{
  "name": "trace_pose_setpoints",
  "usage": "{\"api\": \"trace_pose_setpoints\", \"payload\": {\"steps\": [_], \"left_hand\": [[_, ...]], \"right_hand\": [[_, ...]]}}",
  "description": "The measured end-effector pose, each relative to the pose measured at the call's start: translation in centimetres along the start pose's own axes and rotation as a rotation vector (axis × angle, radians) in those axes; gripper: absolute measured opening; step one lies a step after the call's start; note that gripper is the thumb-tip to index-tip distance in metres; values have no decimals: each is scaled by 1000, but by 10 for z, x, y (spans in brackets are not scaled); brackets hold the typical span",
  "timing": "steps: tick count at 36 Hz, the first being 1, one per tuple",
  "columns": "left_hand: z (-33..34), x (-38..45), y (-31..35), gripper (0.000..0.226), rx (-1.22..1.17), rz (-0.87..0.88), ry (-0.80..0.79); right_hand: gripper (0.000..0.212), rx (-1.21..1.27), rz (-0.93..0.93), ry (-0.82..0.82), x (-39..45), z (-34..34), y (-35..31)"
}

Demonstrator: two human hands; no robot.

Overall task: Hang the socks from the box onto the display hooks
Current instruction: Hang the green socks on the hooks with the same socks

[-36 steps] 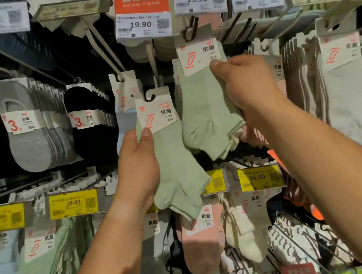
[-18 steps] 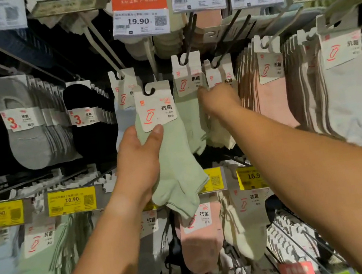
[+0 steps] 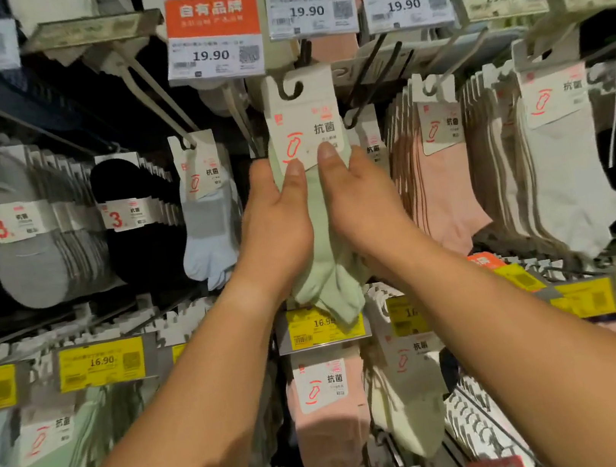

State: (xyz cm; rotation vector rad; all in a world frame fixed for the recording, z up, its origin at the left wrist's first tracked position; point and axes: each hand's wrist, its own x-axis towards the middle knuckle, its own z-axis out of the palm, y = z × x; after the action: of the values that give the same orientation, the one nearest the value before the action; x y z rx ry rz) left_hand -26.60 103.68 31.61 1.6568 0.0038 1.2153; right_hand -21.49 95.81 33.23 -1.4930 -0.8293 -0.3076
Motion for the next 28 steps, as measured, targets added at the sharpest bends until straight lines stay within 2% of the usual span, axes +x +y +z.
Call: {"api": "trace_pose_setpoints", "payload": {"steps": [5,9,14,17,20,22,28], "left_hand": [[9,13,14,17,59,92,-4],[12,21,21,15,50,94,7],[16,35,25,23,18,41,8],[16,41,23,24,15,19,17],[16,48,11,36,41,-57,4],[16,52,-1,45,82,-88,5],[18,74,-25,46,313,-148,-1]], "right_hand": [[41,-15,-46,34,13,-15,-13],[41,-22,-47,32,20,-19,-20],[51,-118,3,1,39,-23,-26],[55,-70,38,-19,49,-20,-26],[56,-44,113,-38,52,-16,-18],[58,-38,165,-63,55,-13,-9],[56,-161,248,-108,66,3,6]]}}
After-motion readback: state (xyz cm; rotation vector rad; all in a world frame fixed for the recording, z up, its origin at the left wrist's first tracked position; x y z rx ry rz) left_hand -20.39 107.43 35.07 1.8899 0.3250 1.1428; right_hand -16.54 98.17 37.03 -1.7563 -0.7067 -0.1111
